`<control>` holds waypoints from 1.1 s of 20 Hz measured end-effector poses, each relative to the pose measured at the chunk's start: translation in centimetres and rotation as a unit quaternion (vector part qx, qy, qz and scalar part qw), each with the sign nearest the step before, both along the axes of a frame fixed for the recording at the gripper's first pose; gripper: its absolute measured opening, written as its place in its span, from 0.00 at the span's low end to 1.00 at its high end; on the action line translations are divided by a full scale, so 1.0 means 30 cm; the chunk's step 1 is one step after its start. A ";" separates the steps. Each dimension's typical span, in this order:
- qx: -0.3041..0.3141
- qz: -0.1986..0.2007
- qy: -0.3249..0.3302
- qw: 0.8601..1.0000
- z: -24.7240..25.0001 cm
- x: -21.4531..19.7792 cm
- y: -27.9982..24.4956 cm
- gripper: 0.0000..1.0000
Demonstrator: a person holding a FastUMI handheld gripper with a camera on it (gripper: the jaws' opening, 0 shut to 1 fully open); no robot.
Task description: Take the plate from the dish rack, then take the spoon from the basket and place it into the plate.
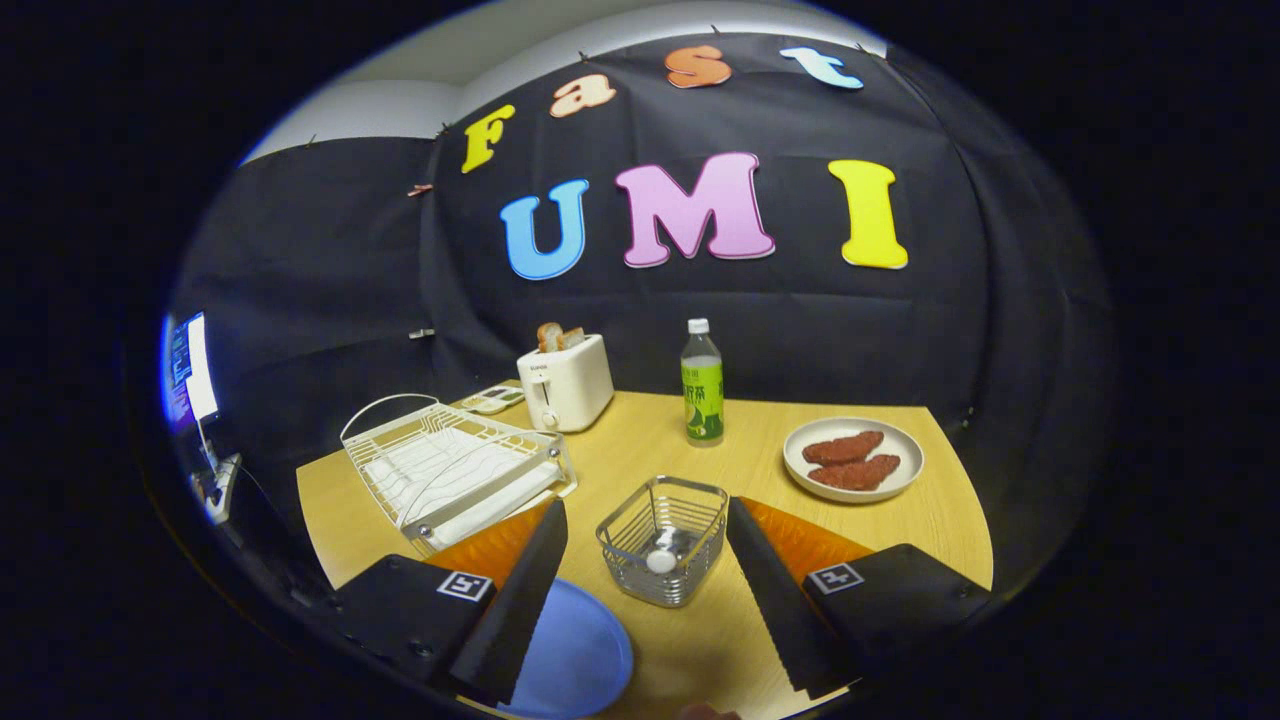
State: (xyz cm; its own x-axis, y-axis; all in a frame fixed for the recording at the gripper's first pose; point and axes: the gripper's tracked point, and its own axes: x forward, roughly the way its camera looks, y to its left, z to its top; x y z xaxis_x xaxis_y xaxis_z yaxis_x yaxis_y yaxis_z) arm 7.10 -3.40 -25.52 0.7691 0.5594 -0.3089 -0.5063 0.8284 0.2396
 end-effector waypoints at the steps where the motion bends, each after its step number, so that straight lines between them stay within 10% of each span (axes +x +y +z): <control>1: -0.006 0.002 -0.012 1.000 -0.014 0.009 0.003 0.98; 11: -0.028 -0.006 0.000 1.000 -0.184 0.076 0.050 0.98; 17: -0.031 0.005 -0.017 0.999 -0.197 0.077 0.070 0.74; 22: -0.034 0.000 -0.007 0.999 -0.205 0.089 0.075 0.34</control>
